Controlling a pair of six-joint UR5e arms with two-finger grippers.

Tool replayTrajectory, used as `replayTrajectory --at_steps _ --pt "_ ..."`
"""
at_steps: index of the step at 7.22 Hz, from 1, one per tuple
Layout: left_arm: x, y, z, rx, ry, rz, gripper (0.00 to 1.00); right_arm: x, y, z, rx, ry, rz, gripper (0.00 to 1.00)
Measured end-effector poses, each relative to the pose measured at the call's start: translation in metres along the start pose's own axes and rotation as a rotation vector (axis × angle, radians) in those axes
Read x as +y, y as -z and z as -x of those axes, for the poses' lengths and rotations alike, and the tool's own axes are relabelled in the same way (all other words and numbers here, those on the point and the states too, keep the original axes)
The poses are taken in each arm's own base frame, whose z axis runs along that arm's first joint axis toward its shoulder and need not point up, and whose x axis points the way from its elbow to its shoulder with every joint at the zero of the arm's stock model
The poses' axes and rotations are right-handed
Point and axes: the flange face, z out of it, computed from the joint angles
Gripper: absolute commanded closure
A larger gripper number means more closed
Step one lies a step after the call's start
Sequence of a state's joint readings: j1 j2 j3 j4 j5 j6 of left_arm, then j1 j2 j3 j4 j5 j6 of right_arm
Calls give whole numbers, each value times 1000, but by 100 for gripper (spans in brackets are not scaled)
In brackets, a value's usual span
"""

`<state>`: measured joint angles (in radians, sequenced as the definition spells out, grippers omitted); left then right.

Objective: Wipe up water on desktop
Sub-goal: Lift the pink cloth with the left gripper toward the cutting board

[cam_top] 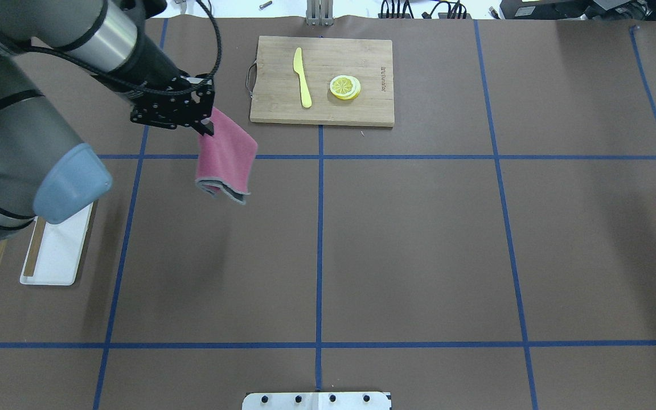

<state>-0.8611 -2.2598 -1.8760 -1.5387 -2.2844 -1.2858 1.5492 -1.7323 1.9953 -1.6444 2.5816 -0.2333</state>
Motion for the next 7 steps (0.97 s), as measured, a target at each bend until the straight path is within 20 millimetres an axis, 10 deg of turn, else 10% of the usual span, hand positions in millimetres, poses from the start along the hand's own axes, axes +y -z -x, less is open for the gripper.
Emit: replayTrajectory --at_steps 3,7 --pt "30 -27 -129 39 94 -13 100 -75 3 105 -100 142 -29 1" --pt "24 -39 -182 32 179 -30 100 -159 -12 240 -199 285 -23 0"
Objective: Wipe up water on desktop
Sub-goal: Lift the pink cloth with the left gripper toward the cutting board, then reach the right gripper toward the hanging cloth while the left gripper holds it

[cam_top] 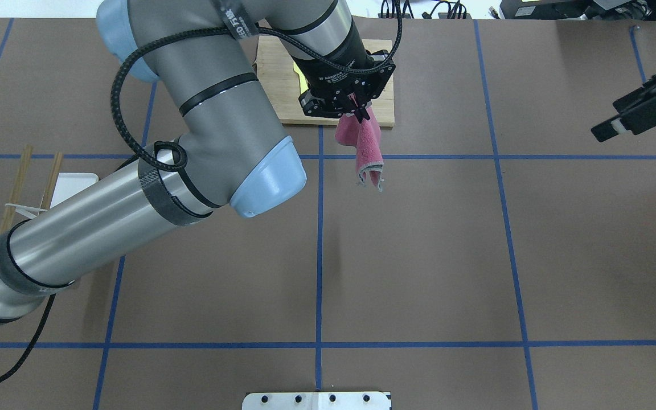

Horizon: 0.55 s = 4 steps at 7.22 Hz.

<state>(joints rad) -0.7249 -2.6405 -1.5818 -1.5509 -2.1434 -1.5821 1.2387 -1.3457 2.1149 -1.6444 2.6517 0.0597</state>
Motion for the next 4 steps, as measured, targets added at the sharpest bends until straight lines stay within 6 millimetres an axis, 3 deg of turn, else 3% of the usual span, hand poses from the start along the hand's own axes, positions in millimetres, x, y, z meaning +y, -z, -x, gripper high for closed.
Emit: replayTrajectory --at_steps 2,4 --pt "-1 0 -5 2 75 -5 100 -42 -31 48 -7 7 15 0" --pt "-1 2 -11 11 156 -7 100 -66 -68 86 8 14 11 1"
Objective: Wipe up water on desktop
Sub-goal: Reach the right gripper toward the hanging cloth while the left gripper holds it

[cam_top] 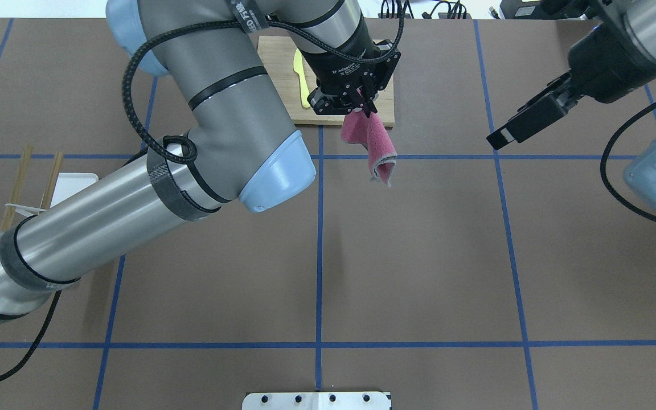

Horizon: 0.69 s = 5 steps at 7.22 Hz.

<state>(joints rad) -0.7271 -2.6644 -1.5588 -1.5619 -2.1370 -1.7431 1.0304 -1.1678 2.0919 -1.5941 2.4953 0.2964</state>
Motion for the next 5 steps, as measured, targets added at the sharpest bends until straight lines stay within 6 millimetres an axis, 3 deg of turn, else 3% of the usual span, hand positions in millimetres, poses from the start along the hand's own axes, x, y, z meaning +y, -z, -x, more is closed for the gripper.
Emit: replayTrajectory --at_steps 2,5 --pt "-3 0 -2 9 55 -2 100 -8 -48 31 4 -11 -88 1" --pt "-9 -1 -1 6 87 -9 100 -1 -85 63 7 -7 -181 1"
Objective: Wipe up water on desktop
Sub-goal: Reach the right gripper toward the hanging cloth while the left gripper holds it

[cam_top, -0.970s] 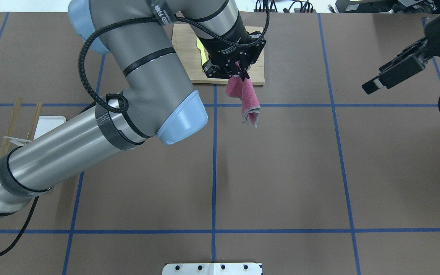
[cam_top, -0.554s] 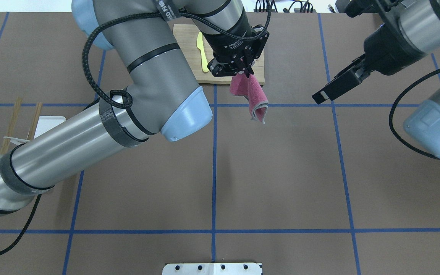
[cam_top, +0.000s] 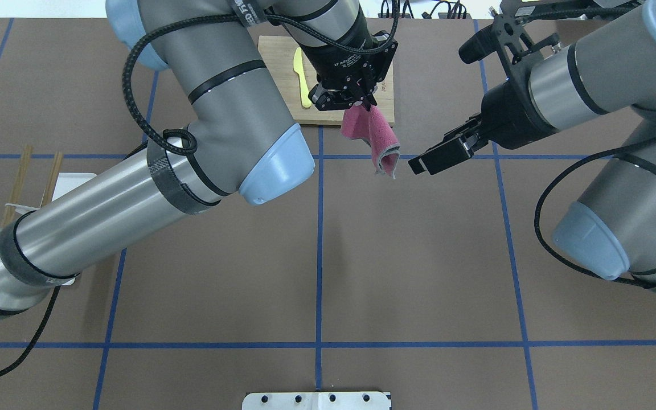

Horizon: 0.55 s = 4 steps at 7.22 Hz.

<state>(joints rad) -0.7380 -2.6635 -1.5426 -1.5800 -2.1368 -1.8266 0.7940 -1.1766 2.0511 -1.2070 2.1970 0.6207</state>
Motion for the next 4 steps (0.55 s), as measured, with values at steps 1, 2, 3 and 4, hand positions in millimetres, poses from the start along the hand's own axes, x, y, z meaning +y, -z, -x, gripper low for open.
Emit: replayTrajectory --at_steps 1,2,3,4 --pt "-1 -1 1 -2 13 0 100 6 -15 16 12 23 -42 1" --pt "-1 -2 1 -2 24 -1 100 11 -25 30 14 37 -86 5" --pt "-2 -2 2 -2 29 -1 100 12 -27 39 13 45 -114 6" --pt "-3 -3 4 2 29 1 100 12 -24 44 19 51 -140 6"
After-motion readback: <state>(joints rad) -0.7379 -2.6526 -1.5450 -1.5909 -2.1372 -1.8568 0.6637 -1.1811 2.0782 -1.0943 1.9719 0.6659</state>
